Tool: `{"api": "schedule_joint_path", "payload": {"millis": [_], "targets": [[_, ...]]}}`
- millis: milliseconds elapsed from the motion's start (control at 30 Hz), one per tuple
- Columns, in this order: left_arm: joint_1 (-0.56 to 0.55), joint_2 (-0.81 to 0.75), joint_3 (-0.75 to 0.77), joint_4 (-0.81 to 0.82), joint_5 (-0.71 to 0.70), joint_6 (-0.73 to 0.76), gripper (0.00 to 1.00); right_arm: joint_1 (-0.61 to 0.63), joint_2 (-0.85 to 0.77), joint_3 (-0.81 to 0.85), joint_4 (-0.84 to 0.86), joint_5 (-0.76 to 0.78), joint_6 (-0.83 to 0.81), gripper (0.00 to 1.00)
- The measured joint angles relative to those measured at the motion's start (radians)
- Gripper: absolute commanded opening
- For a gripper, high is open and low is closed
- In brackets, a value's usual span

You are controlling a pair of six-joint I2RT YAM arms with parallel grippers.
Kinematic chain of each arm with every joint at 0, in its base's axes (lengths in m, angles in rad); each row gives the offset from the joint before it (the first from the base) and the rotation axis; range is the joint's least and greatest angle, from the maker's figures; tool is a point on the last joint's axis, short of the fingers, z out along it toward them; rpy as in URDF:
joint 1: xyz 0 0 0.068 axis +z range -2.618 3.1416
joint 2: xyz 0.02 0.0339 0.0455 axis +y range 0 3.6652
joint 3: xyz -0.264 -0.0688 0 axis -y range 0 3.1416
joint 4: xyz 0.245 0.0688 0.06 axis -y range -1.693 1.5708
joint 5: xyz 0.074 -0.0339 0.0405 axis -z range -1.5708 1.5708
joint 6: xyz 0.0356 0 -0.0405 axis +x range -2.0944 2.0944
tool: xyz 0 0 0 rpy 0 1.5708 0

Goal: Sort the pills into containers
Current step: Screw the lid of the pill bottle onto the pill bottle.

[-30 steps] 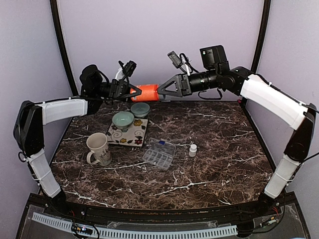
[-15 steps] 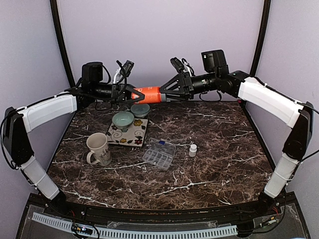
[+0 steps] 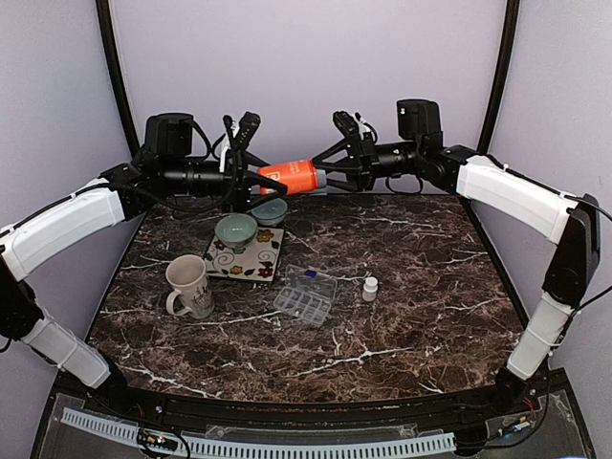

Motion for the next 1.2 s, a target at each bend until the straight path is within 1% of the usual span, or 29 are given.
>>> {"api": "schedule_joint_path", "payload": {"millis": [167, 367, 433, 500, 567, 800, 933, 1033, 1133, 1200], "targets": [[-0.069, -0.044, -0.015, -0.045, -0.198, 0.154, 0.08, -0.004, 0.000, -0.019, 0.042, -0.007, 0.038, 0.00], [-0.144, -0.083, -0.061, -0.042, -0.403, 0.300, 0.09, -0.004, 0.003, -0.040, 0.064, -0.007, 0.068, 0.00], [-0.169, -0.094, -0.089, -0.018, -0.478, 0.349, 0.10, -0.004, 0.008, -0.044, 0.065, 0.000, 0.073, 0.00], [-0.203, -0.105, -0.125, 0.019, -0.575, 0.405, 0.10, -0.004, 0.012, -0.048, 0.064, 0.008, 0.077, 0.00], [-0.224, -0.109, -0.148, 0.047, -0.640, 0.443, 0.10, -0.004, 0.014, -0.051, 0.063, 0.017, 0.082, 0.00], [-0.322, -0.108, -0.272, 0.274, -0.927, 0.635, 0.11, -0.005, 0.015, -0.058, 0.068, 0.064, 0.097, 0.00], [-0.349, -0.089, -0.301, 0.370, -1.023, 0.723, 0.12, -0.007, 0.015, -0.058, 0.081, 0.094, 0.099, 0.00], [-0.360, -0.067, -0.307, 0.430, -1.075, 0.778, 0.21, -0.011, 0.015, -0.058, 0.090, 0.113, 0.098, 0.00], [-0.365, -0.053, -0.311, 0.462, -1.104, 0.797, 0.31, -0.012, 0.015, -0.056, 0.090, 0.133, 0.097, 0.00], [-0.368, -0.049, -0.311, 0.467, -1.117, 0.798, 0.41, -0.012, 0.015, -0.055, 0.089, 0.141, 0.095, 0.00]]}}
